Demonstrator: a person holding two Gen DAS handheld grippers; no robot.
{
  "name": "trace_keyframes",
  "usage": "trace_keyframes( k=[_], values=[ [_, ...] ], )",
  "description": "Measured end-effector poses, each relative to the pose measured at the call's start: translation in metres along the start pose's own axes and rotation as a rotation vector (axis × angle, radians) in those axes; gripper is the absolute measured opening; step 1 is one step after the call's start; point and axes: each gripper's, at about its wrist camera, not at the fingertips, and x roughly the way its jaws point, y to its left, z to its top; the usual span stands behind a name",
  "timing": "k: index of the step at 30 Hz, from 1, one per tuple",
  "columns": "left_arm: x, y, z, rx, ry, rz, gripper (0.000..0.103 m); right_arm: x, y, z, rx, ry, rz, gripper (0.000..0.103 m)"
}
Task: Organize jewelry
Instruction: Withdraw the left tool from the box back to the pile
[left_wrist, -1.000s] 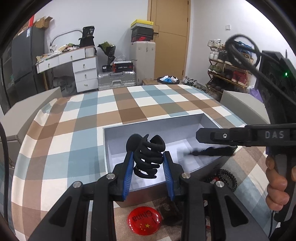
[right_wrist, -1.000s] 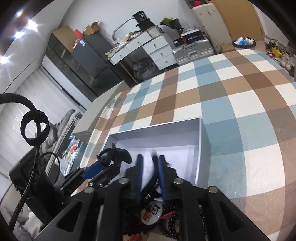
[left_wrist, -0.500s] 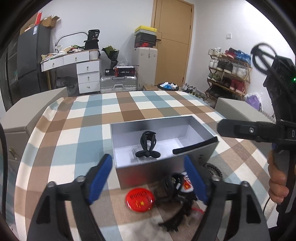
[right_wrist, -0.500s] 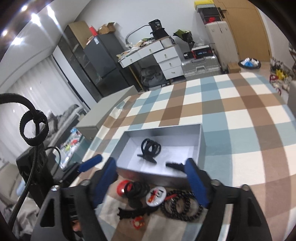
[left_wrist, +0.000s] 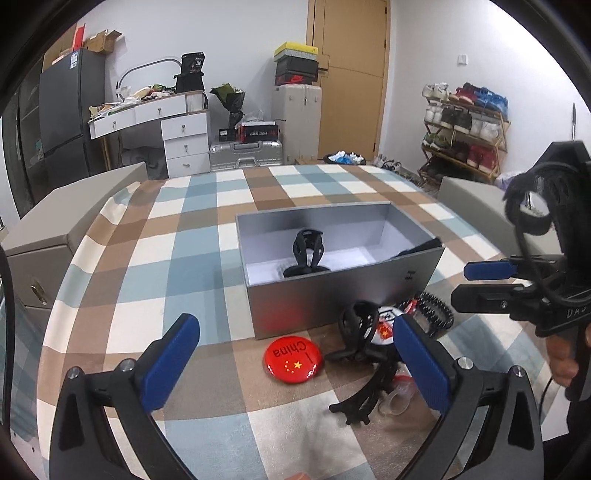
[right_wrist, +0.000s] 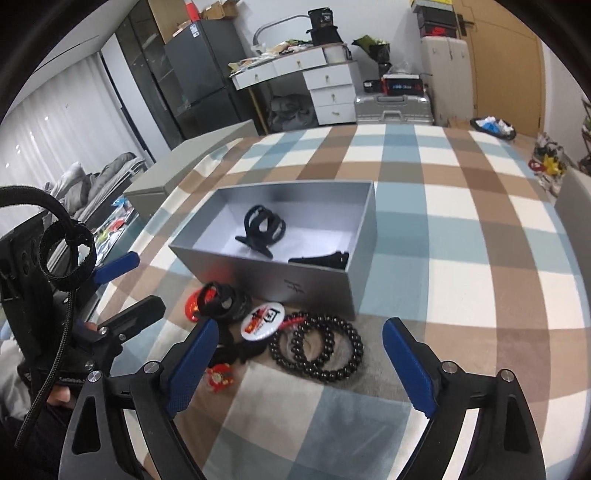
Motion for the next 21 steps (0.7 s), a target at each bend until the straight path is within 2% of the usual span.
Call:
trace_keyframes(
  k=[7,11,21],
  values=[
    [0.006,-0.001,-0.008,0.012,0.052,-0.026,0.102,0.011,0.010,-0.009,-0.061,0.059,0.040,0.055],
    [0.005,0.000,-0.010,0.008,0.062,-0.033,0.102,0.015,0.014,-0.011,-0.074,0.071,0.039,0.049],
    [0.006,-0.002,-0.011,0.001,0.085,-0.048,0.102,0.024,0.016,-0.014,-0.070,0.089,0.062,0.047]
  ],
)
